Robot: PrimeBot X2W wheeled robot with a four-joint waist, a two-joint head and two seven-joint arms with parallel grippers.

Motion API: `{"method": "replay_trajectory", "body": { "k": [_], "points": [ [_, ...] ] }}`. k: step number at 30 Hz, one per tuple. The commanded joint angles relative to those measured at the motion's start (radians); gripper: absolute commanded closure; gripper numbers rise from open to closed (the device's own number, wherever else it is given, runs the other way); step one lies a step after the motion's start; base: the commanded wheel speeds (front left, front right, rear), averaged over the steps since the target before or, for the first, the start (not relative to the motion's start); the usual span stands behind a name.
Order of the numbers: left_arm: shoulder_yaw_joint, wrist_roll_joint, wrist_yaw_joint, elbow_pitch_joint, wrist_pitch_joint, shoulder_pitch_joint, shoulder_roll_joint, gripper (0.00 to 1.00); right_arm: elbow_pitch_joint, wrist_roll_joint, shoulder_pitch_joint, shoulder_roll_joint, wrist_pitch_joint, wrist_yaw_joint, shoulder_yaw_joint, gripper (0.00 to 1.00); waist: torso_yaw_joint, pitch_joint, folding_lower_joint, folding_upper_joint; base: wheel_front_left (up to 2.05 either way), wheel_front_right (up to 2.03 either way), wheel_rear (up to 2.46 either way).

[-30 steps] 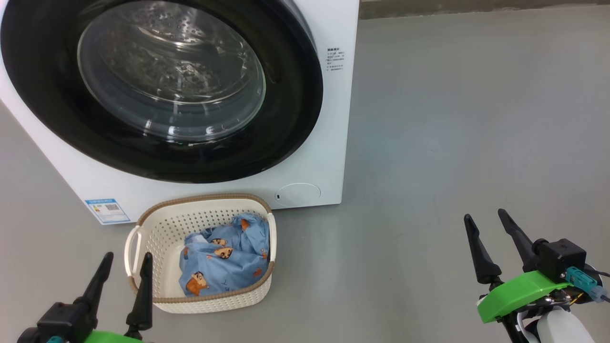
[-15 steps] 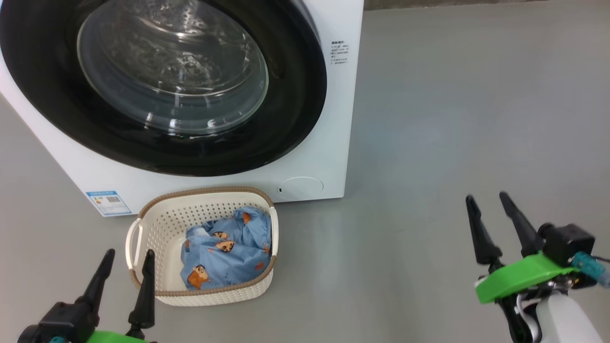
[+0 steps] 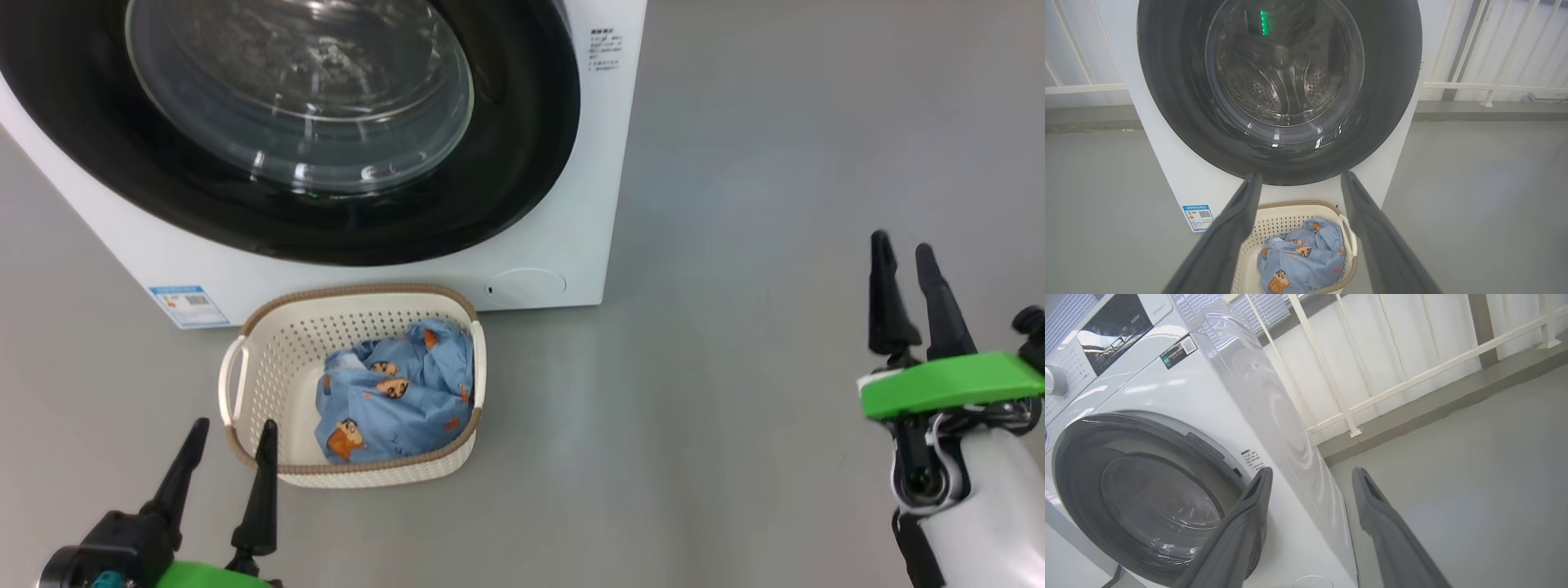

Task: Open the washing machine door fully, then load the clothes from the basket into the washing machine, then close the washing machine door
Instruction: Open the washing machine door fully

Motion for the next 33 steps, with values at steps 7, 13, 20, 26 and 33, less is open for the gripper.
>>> {"method": "replay_trajectory", "body": {
  "k": [7, 13, 20, 26, 33],
  "points": [
    [0.014, 0.009, -0.002, -0.024, -0.006, -0.061, 0.008, 0.00, 0.044, 0.249, -0.117, 0.003, 0.018, -0.001, 0.004, 0.14, 0.023, 0.052, 0.0000, 0.0000, 0.00, 0.00, 0.00],
    [0.010, -0.002, -0.002, -0.018, -0.006, -0.079, 0.007, 0.00, 0.091, 0.402, -0.199, -0.022, 0.094, -0.001, 0.002, 1.00, 0.038, 0.081, 0.0000, 0.0000, 0.00, 0.00, 0.00],
    [0.002, -0.009, -0.002, -0.022, -0.006, -0.091, 0.007, 0.00, 0.128, 0.515, -0.278, -0.056, 0.194, -0.001, 0.005, 1.00, 0.049, 0.111, 0.0000, 0.0000, 0.00, 0.00, 0.00],
    [-0.015, -0.015, -0.001, -0.029, -0.006, -0.112, 0.007, 0.00, 0.171, 0.624, -0.374, -0.070, 0.323, -0.001, -0.015, 1.00, 0.058, 0.149, 0.0000, 0.0000, 0.00, 0.00, 0.00],
    [-0.060, -0.024, 0.008, -0.037, -0.006, -0.144, 0.007, 0.00, 0.221, 0.738, -0.492, -0.081, 0.485, -0.001, -0.045, 1.00, 0.085, 0.196, 0.0000, 0.0000, 0.00, 0.00, 0.00]
  ]
}}
